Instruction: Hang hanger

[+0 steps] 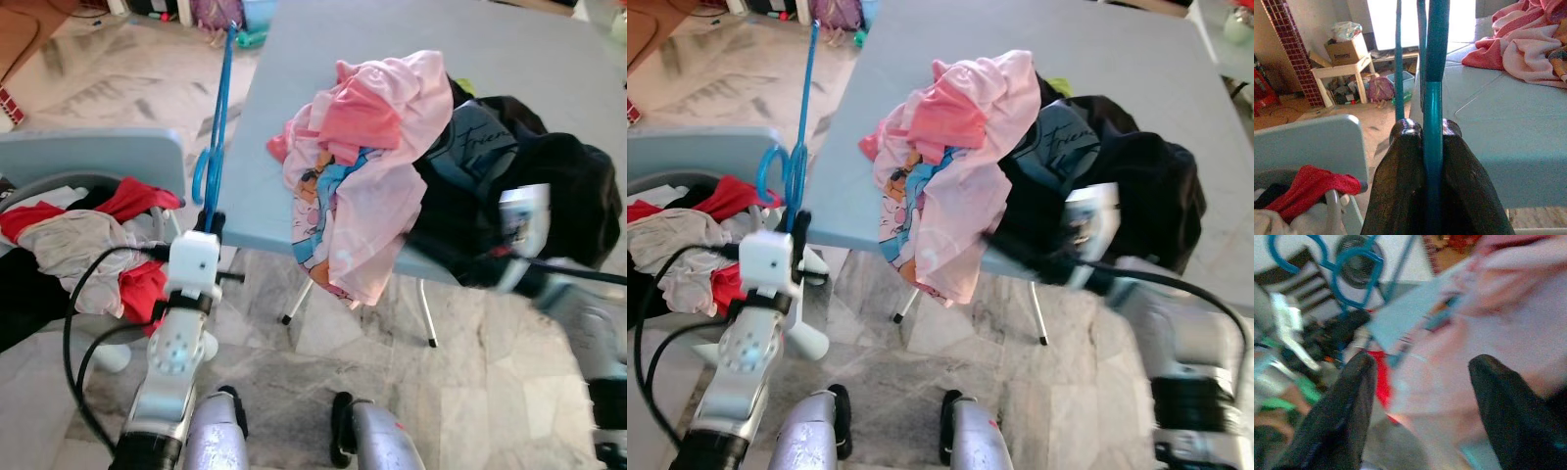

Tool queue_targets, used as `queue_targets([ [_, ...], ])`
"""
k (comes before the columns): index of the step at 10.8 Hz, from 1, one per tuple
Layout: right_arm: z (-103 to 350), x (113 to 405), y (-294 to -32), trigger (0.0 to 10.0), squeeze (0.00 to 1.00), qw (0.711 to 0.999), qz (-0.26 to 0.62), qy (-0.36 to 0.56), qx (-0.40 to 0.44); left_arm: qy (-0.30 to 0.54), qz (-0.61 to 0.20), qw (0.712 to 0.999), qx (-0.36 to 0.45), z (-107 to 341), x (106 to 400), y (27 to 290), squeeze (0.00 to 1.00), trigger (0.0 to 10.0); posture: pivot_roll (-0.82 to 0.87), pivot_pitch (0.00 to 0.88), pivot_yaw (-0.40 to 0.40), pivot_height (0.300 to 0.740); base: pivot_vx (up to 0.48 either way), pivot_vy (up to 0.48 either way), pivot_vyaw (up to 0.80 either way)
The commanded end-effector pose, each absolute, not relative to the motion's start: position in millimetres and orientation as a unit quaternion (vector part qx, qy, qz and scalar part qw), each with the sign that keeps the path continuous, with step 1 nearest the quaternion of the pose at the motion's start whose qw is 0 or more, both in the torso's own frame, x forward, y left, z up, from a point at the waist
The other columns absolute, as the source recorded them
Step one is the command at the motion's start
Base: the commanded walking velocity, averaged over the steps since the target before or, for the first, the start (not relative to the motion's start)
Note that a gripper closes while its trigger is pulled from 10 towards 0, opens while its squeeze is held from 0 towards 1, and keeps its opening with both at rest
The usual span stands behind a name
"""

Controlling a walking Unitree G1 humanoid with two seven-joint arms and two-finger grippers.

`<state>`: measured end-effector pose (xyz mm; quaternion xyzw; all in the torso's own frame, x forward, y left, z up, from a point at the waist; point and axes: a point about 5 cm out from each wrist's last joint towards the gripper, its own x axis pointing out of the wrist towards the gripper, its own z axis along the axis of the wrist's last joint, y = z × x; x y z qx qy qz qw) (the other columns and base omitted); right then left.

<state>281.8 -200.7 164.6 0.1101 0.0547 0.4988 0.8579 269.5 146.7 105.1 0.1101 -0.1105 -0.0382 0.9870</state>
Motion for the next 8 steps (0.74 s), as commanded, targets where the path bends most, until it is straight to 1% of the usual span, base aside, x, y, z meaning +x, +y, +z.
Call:
queue_targets([
  [1,172,280,-196,10.0,1.00,0.844,0.523,0.047,0.109,-0.104,-0.060,0.987,0.109,102,266,139,0.00,10.0,0.03,0.174,-0.088,0.740,0.000,0.000,0.00],
  [2,165,282,-171,10.0,1.00,0.824,0.548,0.060,0.130,-0.102,-0.069,0.987,0.106,105,264,136,0.00,10.0,0.06,0.193,-0.084,0.740,0.000,0.000,0.00],
  [3,157,287,-160,10.0,1.00,0.818,0.555,0.068,0.139,-0.098,-0.078,0.987,0.105,103,261,134,0.00,10.0,0.07,0.196,-0.087,0.740,0.000,0.000,0.00],
  [4,152,305,-145,10.0,1.00,0.827,0.540,0.066,0.145,-0.094,-0.085,0.986,0.107,102,256,132,0.00,10.0,0.11,0.212,-0.091,0.740,0.000,0.000,0.00],
  [5,145,330,-131,10.0,1.00,0.854,0.503,0.079,0.104,-0.091,-0.075,0.987,0.107,102,250,135,0.00,10.0,0.13,0.225,-0.102,0.740,0.000,0.000,0.00],
  [7,143,359,-122,10.0,1.00,0.904,0.413,0.097,0.046,-0.085,-0.070,0.989,0.103,100,245,134,0.00,10.0,0.14,0.226,-0.114,0.740,0.000,0.000,0.00],
  [8,144,381,-122,10.0,1.00,0.937,0.326,0.128,-0.021,-0.088,-0.069,0.989,0.102,103,245,131,0.00,10.0,0.16,0.223,-0.124,0.740,0.000,0.000,0.00],
])
